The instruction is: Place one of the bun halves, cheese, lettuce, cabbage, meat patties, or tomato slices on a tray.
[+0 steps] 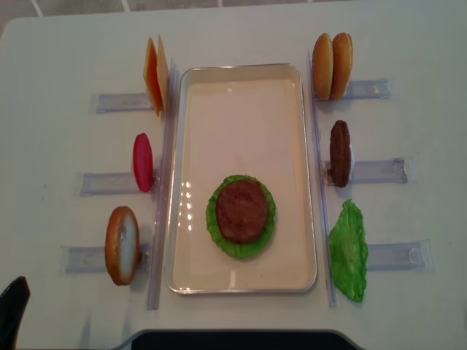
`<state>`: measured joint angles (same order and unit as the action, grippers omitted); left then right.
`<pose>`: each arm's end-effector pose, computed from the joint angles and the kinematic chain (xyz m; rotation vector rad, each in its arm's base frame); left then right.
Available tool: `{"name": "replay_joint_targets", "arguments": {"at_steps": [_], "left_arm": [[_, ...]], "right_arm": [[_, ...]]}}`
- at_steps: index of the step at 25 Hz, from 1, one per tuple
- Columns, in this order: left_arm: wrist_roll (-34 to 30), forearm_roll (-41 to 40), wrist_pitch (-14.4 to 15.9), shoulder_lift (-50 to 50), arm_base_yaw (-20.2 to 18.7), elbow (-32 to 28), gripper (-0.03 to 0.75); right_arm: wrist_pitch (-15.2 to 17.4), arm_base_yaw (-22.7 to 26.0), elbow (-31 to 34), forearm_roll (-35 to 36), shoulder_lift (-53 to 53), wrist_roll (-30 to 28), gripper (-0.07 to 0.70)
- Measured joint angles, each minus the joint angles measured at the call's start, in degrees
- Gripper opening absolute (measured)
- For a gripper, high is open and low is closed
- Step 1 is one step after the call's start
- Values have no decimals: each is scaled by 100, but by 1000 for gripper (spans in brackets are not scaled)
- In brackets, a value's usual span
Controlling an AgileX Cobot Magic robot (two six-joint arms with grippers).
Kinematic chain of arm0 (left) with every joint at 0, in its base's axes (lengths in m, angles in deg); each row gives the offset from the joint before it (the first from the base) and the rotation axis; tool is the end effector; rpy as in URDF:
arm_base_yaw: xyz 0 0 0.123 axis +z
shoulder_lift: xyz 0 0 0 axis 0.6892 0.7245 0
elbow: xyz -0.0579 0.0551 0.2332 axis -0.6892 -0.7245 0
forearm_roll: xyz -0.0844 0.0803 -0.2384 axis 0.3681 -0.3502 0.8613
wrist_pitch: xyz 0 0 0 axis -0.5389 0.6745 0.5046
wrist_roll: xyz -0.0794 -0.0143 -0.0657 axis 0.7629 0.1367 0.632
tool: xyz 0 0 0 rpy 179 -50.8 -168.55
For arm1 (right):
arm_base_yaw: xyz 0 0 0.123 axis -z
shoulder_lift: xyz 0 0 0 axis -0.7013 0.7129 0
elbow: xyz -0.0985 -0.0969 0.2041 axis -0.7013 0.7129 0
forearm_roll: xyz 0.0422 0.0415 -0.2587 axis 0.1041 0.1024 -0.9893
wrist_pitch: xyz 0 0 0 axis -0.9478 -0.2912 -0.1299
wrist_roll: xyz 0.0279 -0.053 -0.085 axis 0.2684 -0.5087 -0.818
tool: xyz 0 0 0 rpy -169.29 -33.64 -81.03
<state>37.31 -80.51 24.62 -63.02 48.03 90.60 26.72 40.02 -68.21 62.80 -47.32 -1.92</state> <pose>0.0559 -0.0001 0.2665 -0.0327 2.1024 0.0149 0.0531 0.0042 0.2709 -0.0715 2.1122 0.0535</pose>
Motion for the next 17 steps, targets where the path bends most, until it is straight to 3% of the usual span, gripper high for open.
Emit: {"name": "replay_joint_targets", "arguments": {"at_steps": [17], "left_arm": [[0, 0, 0, 0, 0, 0, 559]], "right_arm": [[0, 0, 0, 0, 0, 0, 566]]}}
